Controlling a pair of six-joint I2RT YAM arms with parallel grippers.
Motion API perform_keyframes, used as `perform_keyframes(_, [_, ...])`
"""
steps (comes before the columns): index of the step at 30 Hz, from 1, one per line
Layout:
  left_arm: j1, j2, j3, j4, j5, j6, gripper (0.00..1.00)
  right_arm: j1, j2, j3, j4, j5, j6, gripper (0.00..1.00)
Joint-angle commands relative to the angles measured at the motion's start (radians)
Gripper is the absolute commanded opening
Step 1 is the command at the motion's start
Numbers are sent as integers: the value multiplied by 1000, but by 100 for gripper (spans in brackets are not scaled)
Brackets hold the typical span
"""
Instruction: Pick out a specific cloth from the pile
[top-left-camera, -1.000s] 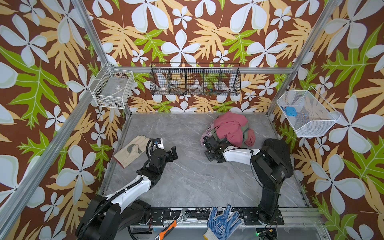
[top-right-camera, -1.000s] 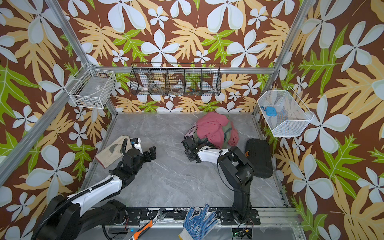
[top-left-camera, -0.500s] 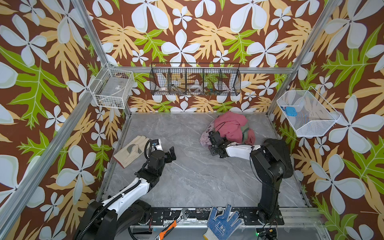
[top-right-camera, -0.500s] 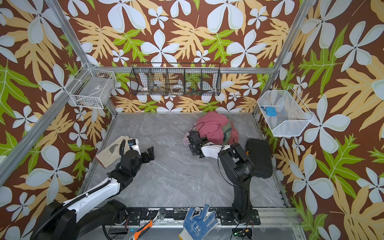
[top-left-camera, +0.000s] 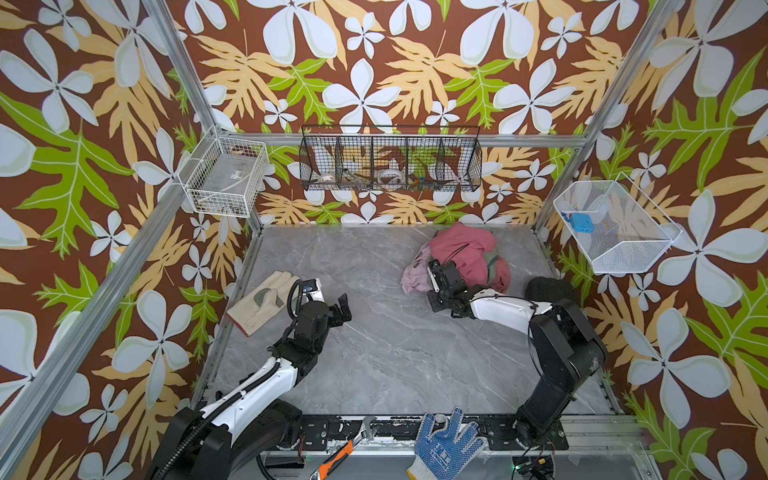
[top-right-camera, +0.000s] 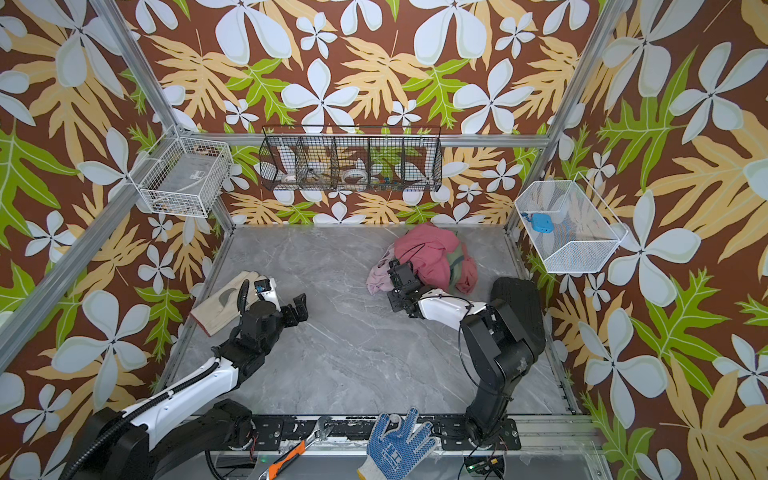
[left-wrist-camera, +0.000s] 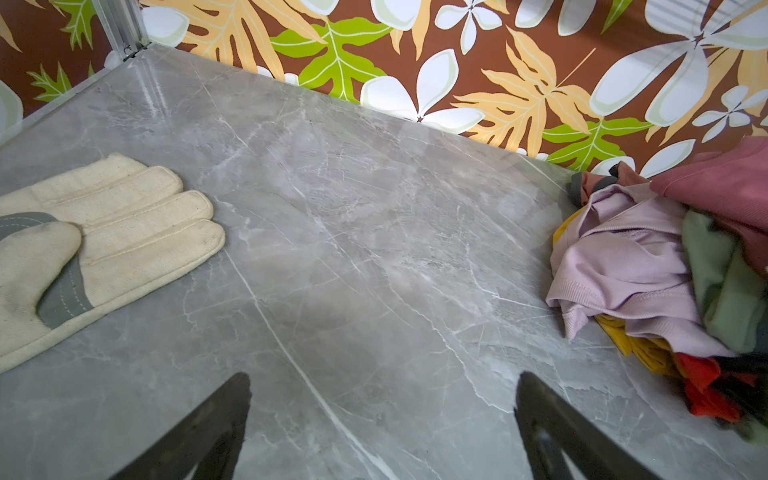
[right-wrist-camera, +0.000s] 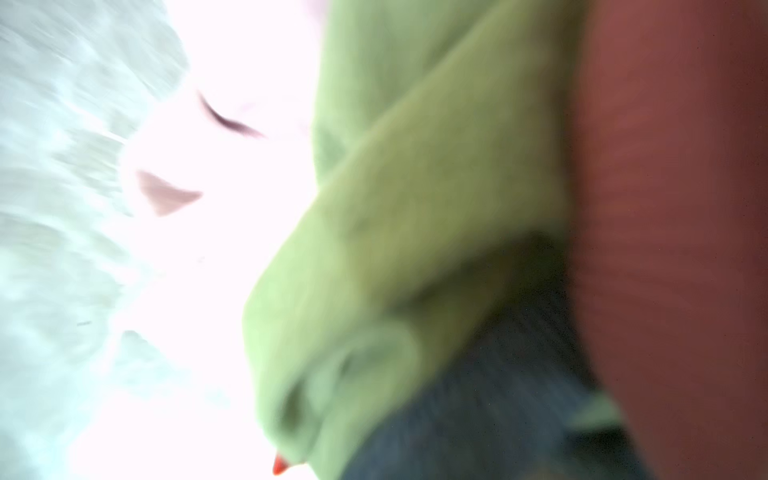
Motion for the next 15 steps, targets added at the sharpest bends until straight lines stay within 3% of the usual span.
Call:
perform_keyframes(1, [-1,9,16,6,32,-4,100,3,-58,-9,12,-32,14,0])
perform_keyframes(15, [-57,129,99,20,83,9,100,4,-280,-21,36,-24,14,0])
